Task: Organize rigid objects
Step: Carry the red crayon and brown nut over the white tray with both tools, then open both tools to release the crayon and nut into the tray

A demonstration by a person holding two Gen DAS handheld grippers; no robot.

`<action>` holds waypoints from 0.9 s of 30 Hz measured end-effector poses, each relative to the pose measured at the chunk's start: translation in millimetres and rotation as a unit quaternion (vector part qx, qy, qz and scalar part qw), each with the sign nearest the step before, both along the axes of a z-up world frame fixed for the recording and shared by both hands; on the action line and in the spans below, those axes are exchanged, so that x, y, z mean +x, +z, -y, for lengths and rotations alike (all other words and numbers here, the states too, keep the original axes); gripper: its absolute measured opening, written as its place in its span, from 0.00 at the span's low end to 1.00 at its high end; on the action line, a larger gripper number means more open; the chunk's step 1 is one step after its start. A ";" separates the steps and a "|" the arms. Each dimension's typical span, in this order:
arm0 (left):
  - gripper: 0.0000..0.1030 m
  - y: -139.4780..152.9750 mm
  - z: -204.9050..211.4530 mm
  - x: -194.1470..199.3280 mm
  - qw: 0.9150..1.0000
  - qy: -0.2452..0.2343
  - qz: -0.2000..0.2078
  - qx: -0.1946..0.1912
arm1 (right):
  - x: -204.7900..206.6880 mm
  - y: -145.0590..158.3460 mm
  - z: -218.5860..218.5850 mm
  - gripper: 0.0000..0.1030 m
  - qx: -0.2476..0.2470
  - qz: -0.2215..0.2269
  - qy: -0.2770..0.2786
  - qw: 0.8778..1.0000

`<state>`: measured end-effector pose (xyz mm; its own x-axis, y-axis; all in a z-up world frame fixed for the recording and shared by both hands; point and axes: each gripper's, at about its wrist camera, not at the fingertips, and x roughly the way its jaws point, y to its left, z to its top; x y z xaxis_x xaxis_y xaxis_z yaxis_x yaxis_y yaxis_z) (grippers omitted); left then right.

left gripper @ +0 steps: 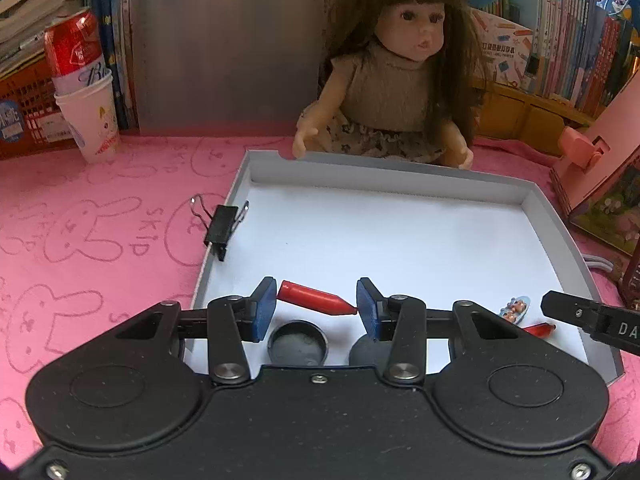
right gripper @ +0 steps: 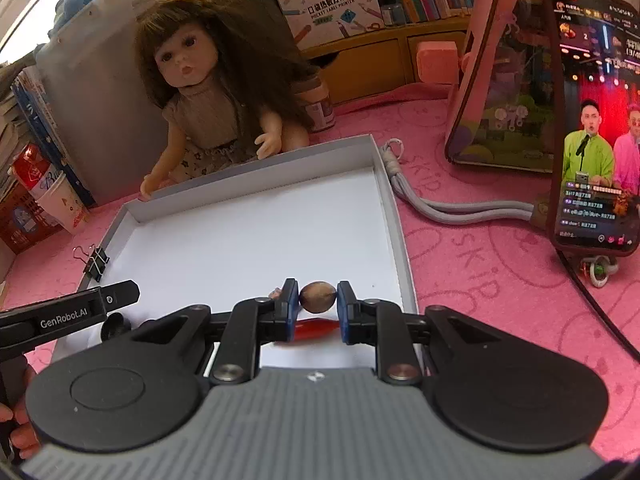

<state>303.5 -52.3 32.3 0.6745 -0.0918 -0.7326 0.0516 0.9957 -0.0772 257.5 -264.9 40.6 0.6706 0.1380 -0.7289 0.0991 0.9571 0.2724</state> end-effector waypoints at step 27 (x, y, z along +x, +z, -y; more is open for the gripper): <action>0.62 10.5 -1.1 -22.7 1.000 -0.019 0.013 -0.010 | -24.8 11.8 -2.1 0.66 0.016 0.043 0.033 0.998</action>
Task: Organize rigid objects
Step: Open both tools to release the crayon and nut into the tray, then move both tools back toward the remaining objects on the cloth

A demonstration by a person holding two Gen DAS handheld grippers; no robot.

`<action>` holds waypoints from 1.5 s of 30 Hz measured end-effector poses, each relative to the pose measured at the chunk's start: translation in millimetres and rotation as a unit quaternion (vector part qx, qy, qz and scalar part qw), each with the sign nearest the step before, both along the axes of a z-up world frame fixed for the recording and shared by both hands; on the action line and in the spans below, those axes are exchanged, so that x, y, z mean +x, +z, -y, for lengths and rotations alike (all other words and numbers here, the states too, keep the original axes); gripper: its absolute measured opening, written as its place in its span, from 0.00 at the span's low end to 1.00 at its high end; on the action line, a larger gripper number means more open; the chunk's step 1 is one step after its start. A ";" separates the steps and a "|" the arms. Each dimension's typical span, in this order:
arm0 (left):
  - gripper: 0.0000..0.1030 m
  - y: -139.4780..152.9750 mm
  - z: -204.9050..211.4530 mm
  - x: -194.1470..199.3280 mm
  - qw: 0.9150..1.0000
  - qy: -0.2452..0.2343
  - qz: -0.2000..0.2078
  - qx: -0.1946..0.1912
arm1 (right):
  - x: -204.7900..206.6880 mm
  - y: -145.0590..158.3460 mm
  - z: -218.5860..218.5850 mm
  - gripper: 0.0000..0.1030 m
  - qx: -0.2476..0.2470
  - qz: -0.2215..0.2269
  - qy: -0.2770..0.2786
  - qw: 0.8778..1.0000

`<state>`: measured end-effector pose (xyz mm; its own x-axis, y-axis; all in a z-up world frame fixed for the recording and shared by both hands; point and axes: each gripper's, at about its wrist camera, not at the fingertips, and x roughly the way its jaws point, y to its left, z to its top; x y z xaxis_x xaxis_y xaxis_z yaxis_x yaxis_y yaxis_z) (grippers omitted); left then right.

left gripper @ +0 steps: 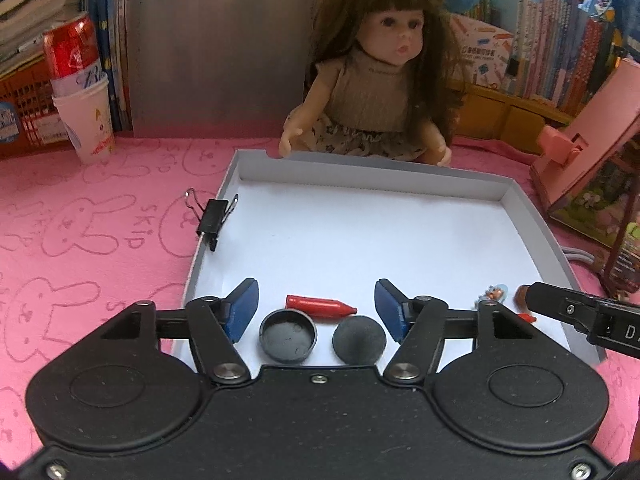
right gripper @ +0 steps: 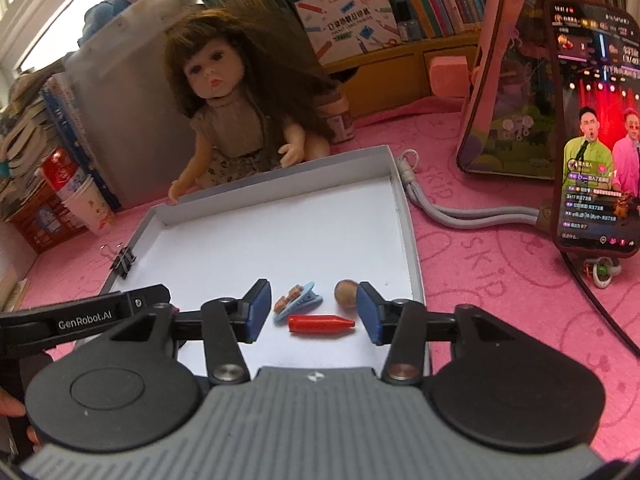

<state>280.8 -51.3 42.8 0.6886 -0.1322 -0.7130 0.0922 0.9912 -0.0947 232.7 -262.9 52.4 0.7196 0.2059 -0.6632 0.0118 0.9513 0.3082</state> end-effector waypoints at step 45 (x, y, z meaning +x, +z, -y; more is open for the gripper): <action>0.75 -6.6 -52.2 -249.0 0.993 -0.025 0.116 -0.012 | -202.8 -12.6 -34.2 0.99 -0.058 0.127 0.107 0.984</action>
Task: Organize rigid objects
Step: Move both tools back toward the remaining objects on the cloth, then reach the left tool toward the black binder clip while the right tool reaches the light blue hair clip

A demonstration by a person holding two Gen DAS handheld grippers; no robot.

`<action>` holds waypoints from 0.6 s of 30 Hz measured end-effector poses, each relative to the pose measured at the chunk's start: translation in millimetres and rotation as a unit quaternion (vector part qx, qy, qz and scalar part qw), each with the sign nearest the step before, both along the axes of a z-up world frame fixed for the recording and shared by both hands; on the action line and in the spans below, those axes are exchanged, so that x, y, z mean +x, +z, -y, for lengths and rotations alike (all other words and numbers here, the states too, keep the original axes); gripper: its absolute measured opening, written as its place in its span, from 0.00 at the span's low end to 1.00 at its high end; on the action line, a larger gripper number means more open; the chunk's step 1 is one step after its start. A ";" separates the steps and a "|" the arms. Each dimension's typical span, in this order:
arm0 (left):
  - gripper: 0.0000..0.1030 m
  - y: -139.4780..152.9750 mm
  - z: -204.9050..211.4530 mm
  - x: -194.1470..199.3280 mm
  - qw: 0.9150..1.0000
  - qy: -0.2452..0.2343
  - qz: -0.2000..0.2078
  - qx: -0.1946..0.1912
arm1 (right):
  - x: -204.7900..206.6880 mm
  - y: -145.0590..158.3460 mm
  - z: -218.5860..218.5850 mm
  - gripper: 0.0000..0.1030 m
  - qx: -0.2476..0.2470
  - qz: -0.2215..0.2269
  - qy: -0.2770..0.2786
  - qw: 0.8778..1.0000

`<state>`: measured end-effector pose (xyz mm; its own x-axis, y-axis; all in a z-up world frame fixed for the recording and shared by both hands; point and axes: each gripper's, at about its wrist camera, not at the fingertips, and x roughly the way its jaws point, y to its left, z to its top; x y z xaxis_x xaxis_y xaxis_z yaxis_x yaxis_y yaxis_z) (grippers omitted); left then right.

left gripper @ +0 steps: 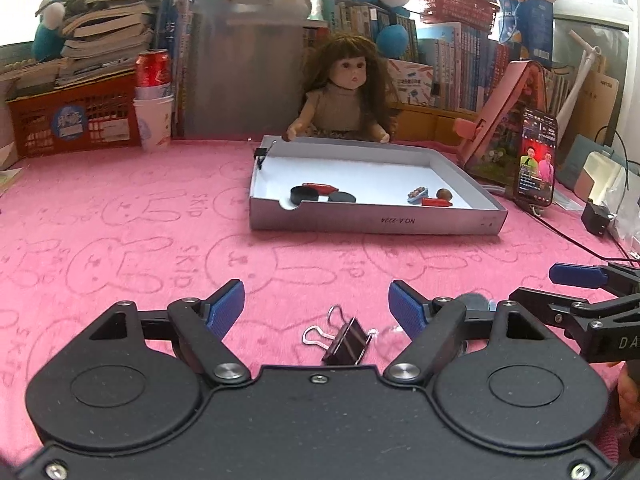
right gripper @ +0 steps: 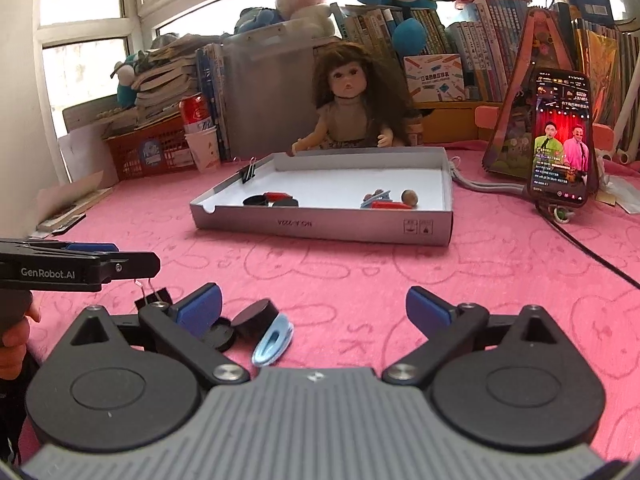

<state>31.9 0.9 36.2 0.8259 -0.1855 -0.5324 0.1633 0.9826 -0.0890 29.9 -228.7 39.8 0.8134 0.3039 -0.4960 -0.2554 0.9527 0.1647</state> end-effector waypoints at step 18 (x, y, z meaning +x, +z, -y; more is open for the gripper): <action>0.75 -27.8 8.6 -27.6 0.999 0.015 -0.005 0.031 | -7.4 -19.5 -23.5 1.00 -0.051 -0.022 0.008 0.998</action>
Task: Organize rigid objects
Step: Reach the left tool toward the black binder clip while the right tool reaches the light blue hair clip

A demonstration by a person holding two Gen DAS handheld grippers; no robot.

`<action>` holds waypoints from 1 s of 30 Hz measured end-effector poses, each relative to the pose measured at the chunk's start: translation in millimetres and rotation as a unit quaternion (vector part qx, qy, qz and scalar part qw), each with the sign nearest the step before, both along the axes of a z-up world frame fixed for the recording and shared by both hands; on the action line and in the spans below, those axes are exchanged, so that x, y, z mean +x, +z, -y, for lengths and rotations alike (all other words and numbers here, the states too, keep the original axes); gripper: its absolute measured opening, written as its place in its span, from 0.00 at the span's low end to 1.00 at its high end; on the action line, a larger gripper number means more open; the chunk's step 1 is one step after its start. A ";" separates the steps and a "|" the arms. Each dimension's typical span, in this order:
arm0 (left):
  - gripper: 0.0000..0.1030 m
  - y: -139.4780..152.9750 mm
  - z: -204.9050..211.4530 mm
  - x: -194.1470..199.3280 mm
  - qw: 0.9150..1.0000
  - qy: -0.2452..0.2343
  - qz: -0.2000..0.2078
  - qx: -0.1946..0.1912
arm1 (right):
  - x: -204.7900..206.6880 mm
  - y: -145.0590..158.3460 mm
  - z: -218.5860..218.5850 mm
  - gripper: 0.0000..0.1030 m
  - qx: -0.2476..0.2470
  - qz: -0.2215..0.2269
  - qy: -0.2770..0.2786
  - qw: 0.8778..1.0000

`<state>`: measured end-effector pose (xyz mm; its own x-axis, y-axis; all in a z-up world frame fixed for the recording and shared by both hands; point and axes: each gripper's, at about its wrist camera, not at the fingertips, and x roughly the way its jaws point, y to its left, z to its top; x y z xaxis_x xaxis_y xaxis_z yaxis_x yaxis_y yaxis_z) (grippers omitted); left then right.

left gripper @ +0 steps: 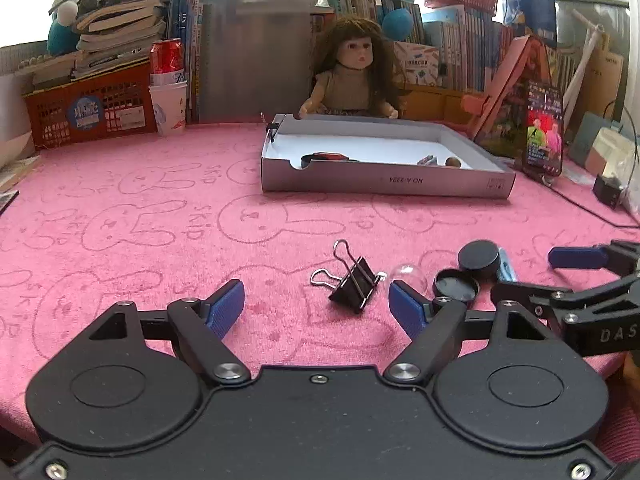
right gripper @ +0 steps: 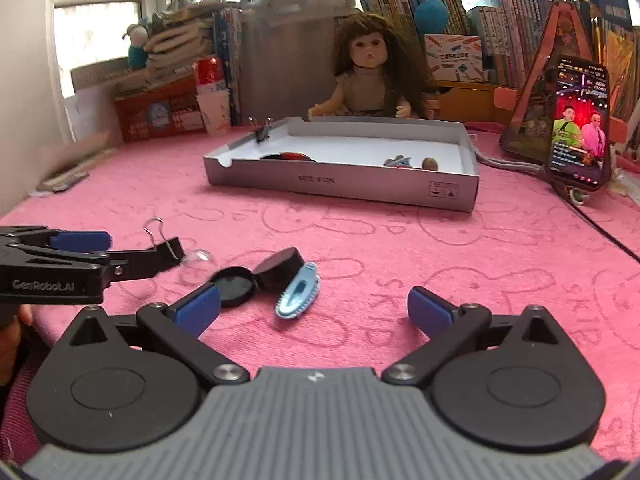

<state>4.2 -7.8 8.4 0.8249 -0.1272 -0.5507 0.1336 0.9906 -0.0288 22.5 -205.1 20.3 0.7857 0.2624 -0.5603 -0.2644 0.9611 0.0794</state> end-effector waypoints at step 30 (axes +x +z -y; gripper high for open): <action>0.76 -6.7 -10.7 16.0 0.999 0.050 -0.011 0.017 | 24.3 -4.1 29.4 1.00 -0.054 -0.013 -0.138 0.989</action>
<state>20.2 2.9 1.7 0.8202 -0.0255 -0.5715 0.0329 0.9995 0.0027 46.8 -234.5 16.2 0.8038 -0.0229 -0.5944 0.0100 0.9996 -0.0250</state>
